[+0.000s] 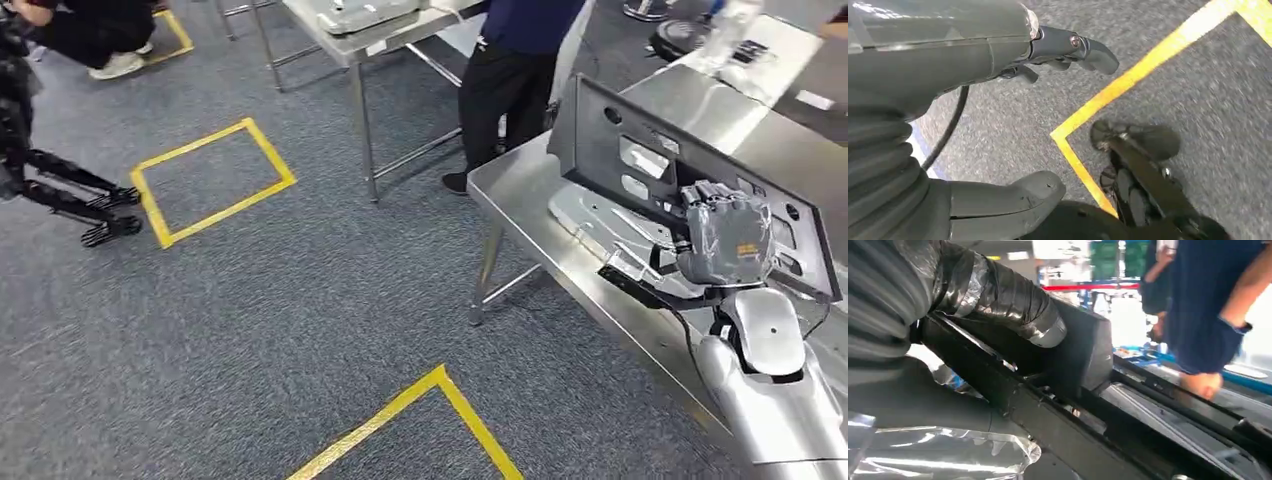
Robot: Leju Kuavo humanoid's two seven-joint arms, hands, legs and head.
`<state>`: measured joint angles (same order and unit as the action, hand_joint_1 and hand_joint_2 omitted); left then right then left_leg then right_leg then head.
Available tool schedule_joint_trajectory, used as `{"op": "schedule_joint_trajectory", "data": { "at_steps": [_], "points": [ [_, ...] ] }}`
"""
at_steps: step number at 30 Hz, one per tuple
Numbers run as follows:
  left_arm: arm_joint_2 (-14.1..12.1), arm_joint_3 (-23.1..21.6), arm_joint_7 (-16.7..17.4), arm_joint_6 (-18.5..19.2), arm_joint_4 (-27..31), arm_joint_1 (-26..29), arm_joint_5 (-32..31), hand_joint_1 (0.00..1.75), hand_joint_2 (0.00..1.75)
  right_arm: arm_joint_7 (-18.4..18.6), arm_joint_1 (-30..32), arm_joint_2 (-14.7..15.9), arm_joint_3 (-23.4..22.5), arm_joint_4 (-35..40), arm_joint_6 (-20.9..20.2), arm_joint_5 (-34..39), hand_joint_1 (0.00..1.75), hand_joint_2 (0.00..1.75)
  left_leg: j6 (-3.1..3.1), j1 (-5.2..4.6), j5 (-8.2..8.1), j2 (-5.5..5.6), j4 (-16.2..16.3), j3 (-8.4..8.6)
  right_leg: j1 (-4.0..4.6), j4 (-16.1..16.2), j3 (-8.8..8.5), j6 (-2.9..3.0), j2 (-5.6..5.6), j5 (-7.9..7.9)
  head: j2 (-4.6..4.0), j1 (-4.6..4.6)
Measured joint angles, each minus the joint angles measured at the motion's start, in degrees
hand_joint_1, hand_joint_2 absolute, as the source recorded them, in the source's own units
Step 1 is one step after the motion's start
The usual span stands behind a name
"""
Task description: Take the parts from the cabinet and place them on the table.
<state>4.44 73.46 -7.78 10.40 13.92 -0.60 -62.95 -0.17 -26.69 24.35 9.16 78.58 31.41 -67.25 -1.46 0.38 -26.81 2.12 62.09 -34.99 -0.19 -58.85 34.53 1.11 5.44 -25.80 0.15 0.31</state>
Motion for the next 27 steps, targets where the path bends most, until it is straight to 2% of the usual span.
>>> {"op": "schedule_joint_trajectory", "data": {
  "at_steps": [1, 2, 4, 5, 6, 7, 8, 9, 10, 11, 12, 13, 14, 15, 16, 17, 20, 21, 22, 23, 24, 25, 26, 27],
  "points": [
    [0.0, 0.1, 0.0, 0.0, 0.2, -0.1, 0.0, 0.00, 1.75, 0.0, 0.2, 0.0, -0.2, -0.1, -0.1, 0.0, 1.75, 1.75, -0.60, 0.28, -0.47, 3.32, -2.6, 1.25, -0.09, -0.1, 0.20, -0.20, 0.62, -0.05, 0.00, 0.02],
    [0.0, 0.2, 0.0, 0.0, 0.2, 0.0, 0.0, 0.00, 1.75, 0.1, 0.2, 0.0, -0.3, -0.2, -0.3, 0.0, 1.75, 1.75, -0.34, 0.16, -0.08, 2.75, -3.5, 1.60, -0.20, -0.2, 0.40, -0.56, 1.49, -0.03, 0.00, 0.00],
    [0.0, 0.3, 0.1, 0.0, 0.3, 0.0, -0.1, 0.00, 1.75, 0.2, 1.3, 0.2, -0.9, -0.4, -0.5, 0.2, 1.75, 1.75, -0.55, -0.25, -0.14, 1.60, -3.4, 1.84, -0.76, 0.2, 0.53, -1.49, 2.77, 0.28, 0.00, -0.02],
    [0.0, 0.3, 0.2, 0.1, 0.3, -0.1, -0.2, 0.00, 1.75, 0.2, 1.7, 0.4, -1.1, -0.6, -0.5, 0.2, 1.75, 1.75, -0.83, -0.05, 0.09, 0.84, -3.9, 2.13, -0.56, 0.5, 0.52, -1.92, 3.48, 0.46, 0.00, 0.00],
    [0.5, 0.3, 0.2, 0.1, 0.3, -0.2, -0.2, 0.00, 1.75, 0.2, 2.1, 0.8, -1.3, -0.6, -0.5, 0.2, 1.75, 1.75, -1.21, 0.55, 0.65, 0.03, -5.1, 2.59, -0.56, 0.3, 0.46, -2.02, 3.05, 0.16, 0.00, -0.04],
    [0.4, 0.3, 0.2, 0.2, 0.5, -0.3, -0.3, 0.00, 1.75, 0.2, 2.2, 1.1, -1.7, -0.7, -0.5, 0.2, 1.75, 1.75, -1.57, 0.42, 0.80, -0.70, -5.8, 2.97, -0.11, -1.2, 1.10, -2.27, -0.89, -1.01, 0.00, 0.15],
    [0.4, 0.4, 0.2, 0.2, 0.5, -0.2, -0.4, 0.00, 1.75, 0.2, 2.0, 1.1, -1.9, -0.9, -0.6, 0.3, 1.75, 1.75, -1.66, 0.38, 0.85, -1.44, -5.9, 3.12, -0.21, -4.7, 2.90, -2.52, -3.22, -3.12, 0.00, 0.07],
    [0.4, 0.4, 0.3, 0.2, 0.5, -0.1, -0.5, 0.00, 1.75, 0.2, 2.0, 1.1, -2.0, -1.1, -0.6, 0.2, 1.75, 1.75, -1.73, 0.33, 0.74, -2.19, -5.8, 3.16, -0.38, -9.2, 5.18, -2.83, -4.34, -5.18, 0.00, 0.09],
    [0.4, 0.5, 0.3, 0.2, 0.5, 0.0, -0.6, 0.00, 1.75, 0.2, 2.3, 1.1, -2.0, -1.2, -0.7, 0.2, 1.75, 1.75, -1.70, 0.30, 0.58, -2.94, -5.8, 3.20, -0.62, -13.1, 7.16, -3.10, -4.80, -6.54, 0.00, 0.09],
    [0.4, 0.5, 0.4, 0.3, 0.6, 0.0, -0.6, 0.00, 1.75, 0.2, 2.7, 1.1, -2.0, -1.6, -0.9, 0.2, 1.75, 1.75, -1.68, 0.31, 0.39, -3.82, -5.7, 3.25, -0.93, -16.0, 8.83, -3.43, -5.01, -7.03, 0.00, 0.09],
    [0.4, 0.6, 0.4, 0.3, 0.6, 0.0, -0.7, 0.00, 1.75, 0.3, 3.1, 1.1, -2.0, -2.0, -0.9, 0.2, 1.75, 1.75, -1.55, 0.35, 0.19, -4.54, -5.6, 3.33, -1.25, -15.7, 8.97, -3.71, -5.20, -5.90, 0.00, 0.09],
    [0.5, 0.7, 0.4, 0.4, 0.6, -0.1, -0.7, 0.00, 1.75, 0.3, 3.2, 1.1, -2.1, -2.3, -1.0, 0.2, 1.75, 1.75, -1.43, 0.40, -0.12, -5.29, -5.4, 3.48, -1.54, -12.8, 7.57, -3.96, -5.52, -3.65, 0.00, 0.09],
    [0.6, 0.7, 0.4, 0.4, 0.6, -0.1, -0.7, 0.00, 1.75, 0.4, 3.2, 1.1, -2.2, -2.6, -1.0, 0.2, 1.75, 1.75, -1.21, 0.44, -0.41, -5.98, -5.2, 3.70, -1.71, -8.1, 5.12, -4.16, -6.12, -1.06, 0.00, 0.11],
    [0.7, 0.7, 0.4, 0.4, 0.6, -0.1, -0.7, 0.00, 1.75, 0.6, 3.2, 1.1, -2.4, -2.8, -1.0, 0.2, 1.75, 1.75, -0.92, 0.50, -0.83, -6.59, -4.9, 3.94, -1.78, -2.8, 2.28, -4.23, -7.46, 1.29, 0.00, 0.09],
    [0.7, 0.8, 0.4, 0.5, 0.6, -0.1, -0.7, 0.00, 1.75, 0.7, 3.2, 1.1, -2.5, -3.0, -1.0, 0.2, 1.75, 1.75, -0.48, 0.31, -1.19, -7.06, -4.7, 4.10, -1.52, 0.4, 0.94, -4.21, -10.00, 1.03, 0.00, 0.09],
    [0.7, 0.8, 0.3, 0.5, 0.7, -0.1, -0.7, 0.00, 1.75, 0.8, 3.2, 1.1, -2.6, -3.5, -1.0, 0.2, 1.75, 1.75, 0.02, 0.01, -1.51, -7.61, -4.4, 4.16, -0.90, 0.3, 1.07, -3.35, -9.51, 1.08, 0.00, 0.09],
    [0.7, 0.8, 0.2, 0.7, 0.7, -0.4, -0.7, 0.00, 1.75, 0.9, 3.6, 1.1, -3.1, -4.4, -1.0, 0.2, 1.75, 1.75, 0.99, 0.00, -1.93, -9.34, -4.7, 4.81, -0.56, -0.2, 1.49, -2.25, -7.55, 0.79, 0.00, 0.07],
    [0.7, 0.9, 0.2, 0.7, 0.7, -0.5, -0.8, 0.00, 1.75, 1.0, 3.7, 1.3, -3.3, -4.7, -1.0, 0.2, 1.75, 1.75, 1.39, 0.09, -2.28, -9.95, -4.6, 5.01, -0.86, 0.2, 1.13, -1.71, -6.85, 0.96, 0.00, 0.07],
    [0.7, 0.9, 0.2, 0.7, 0.7, -0.5, -0.9, 0.00, 1.75, 1.0, 3.8, 1.4, -3.5, -5.0, -0.9, 0.2, 1.75, 1.75, 1.65, 0.44, -3.26, -7.27, -3.5, 4.81, -1.11, 0.5, 0.91, -1.33, -6.39, 1.06, 0.00, 0.06],
    [0.7, 0.9, 0.2, 0.7, 0.7, -0.5, -1.0, 0.00, 1.75, 1.1, 3.6, 1.4, -3.5, -5.3, -0.8, 0.1, 1.75, 1.75, 1.59, 0.53, -5.26, -4.72, -0.4, 3.38, -1.14, 0.5, 0.88, -0.78, -6.34, 1.09, 0.00, 0.07],
    [0.7, 0.9, 0.2, 0.8, 0.7, -0.4, -1.3, 0.00, 1.75, 1.4, 3.5, 1.3, -3.5, -5.7, -0.7, -0.4, 1.75, 1.75, 1.63, 0.60, -7.58, -3.35, 4.2, 1.11, -1.09, 0.5, 0.89, -0.39, -5.90, 1.01, 0.00, 0.02],
    [0.7, 1.0, 0.2, 0.7, 0.7, -0.3, -1.4, 0.00, 1.75, 1.5, 3.6, 1.2, -3.5, -6.2, -0.4, -1.0, 1.75, 1.75, 1.67, 0.53, -9.53, -2.66, 9.0, -1.34, -0.96, 0.5, 0.87, -0.30, -5.35, 0.95, 0.00, 0.02],
    [0.7, 1.1, 0.3, 0.7, 0.7, -0.3, -1.6, 0.00, 1.75, 1.7, 3.6, 1.2, -3.5, -6.8, -0.3, -1.5, 1.75, 1.75, 1.70, 0.49, -10.70, -2.41, 12.9, -3.53, -0.76, 0.4, 0.87, -0.22, -4.90, 0.89, 0.00, 0.02],
    [0.7, 1.2, 0.3, 0.7, 0.7, -0.2, -1.8, 0.00, 1.75, 2.0, 3.6, 1.2, -3.5, -7.5, -0.1, -2.6, 1.75, 1.75, 1.63, 0.48, -10.44, -2.39, 14.6, -4.80, -0.58, 0.3, 0.86, -0.12, -4.45, 0.82, 0.00, 0.02]
  ]
}}
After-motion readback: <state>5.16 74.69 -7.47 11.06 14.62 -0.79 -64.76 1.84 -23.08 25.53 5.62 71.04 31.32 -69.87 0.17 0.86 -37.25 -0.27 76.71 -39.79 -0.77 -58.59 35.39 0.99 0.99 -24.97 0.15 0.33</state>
